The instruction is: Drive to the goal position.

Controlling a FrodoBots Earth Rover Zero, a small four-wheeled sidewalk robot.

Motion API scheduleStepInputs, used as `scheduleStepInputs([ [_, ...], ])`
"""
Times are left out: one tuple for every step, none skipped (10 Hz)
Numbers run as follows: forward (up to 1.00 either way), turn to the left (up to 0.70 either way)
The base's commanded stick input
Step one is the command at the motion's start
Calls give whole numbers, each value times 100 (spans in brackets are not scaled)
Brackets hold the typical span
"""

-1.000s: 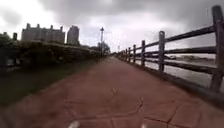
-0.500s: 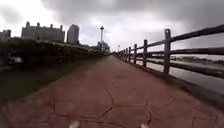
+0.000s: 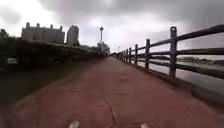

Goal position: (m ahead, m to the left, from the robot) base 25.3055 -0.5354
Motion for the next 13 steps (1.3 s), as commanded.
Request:
scheduleStepInputs([
  [70, 0],
  [70, 0],
  [70, 0],
  [70, 0],
  [70, 0],
  [70, 0],
  [70, 0],
  [70, 0],
  [70, 0],
  [70, 0],
  [70, 0],
  [70, 0],
  [70, 0],
])
